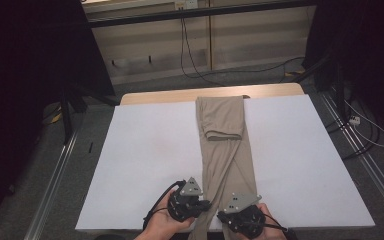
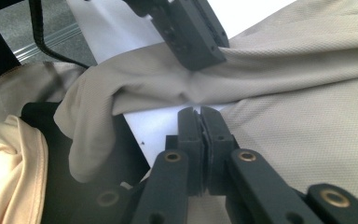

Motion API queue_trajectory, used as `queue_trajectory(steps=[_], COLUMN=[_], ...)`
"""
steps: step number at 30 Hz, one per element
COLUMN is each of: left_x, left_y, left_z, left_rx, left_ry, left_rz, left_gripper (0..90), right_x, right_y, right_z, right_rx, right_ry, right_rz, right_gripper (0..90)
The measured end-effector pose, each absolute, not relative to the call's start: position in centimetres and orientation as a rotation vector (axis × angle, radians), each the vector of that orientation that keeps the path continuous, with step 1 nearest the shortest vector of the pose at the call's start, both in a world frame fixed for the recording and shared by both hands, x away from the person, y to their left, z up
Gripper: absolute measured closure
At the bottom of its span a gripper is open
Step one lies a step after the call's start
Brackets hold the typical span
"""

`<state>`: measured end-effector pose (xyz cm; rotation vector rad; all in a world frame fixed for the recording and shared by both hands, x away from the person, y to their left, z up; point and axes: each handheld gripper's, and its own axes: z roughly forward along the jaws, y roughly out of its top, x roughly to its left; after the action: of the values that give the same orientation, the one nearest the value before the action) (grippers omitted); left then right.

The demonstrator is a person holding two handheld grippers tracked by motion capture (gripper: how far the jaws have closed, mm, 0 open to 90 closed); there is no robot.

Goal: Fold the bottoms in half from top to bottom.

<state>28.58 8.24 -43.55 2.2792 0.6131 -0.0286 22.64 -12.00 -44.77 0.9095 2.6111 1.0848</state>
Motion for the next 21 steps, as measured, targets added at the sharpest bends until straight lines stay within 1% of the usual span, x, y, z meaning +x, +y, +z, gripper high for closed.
queue_trajectory(steps=[2, 5, 10, 11, 13, 17, 21], left_x=[29.1, 29.2, 29.1, 29.1, 29.1, 28.8, 28.1], left_y=[8.9, 9.5, 9.9, 9.9, 10.1, 9.7, 8.6], left_z=[-43.0, -42.1, -41.4, -41.4, -41.4, -41.5, -41.4], left_rx=[2.213, 2.152, 2.127, 2.123, 2.128, 2.14, 2.159], left_ry=[0.631, 0.644, 0.631, 0.633, 0.637, 0.635, 0.606], left_rz=[-0.091, -0.098, -0.096, -0.099, -0.107, -0.093, -0.087], left_gripper=[88.6, 88.6, 88.5, 88.5, 88.4, 88.2, 86.8], right_x=[22.8, 23.0, 23.4, 23.4, 23.2, 22.9, 23.2], right_y=[-12.0, -11.6, -9.7, -9.5, -9.5, -11.4, -15.6], right_z=[-44.8, -44.7, -44.7, -44.9, -45.0, -43.9, -42.8], right_rx=[0.937, 0.954, 0.903, 0.898, 0.879, 0.915, 1.014], right_ry=[2.608, 2.606, 2.623, 2.633, 2.645, 2.636, 2.541], right_rz=[1.114, 1.168, 1.181, 1.174, 1.183, 1.233, 1.206], right_gripper=[89.7, 89.7, 89.3, 88.0, 81.0, 71.6, 71.2])
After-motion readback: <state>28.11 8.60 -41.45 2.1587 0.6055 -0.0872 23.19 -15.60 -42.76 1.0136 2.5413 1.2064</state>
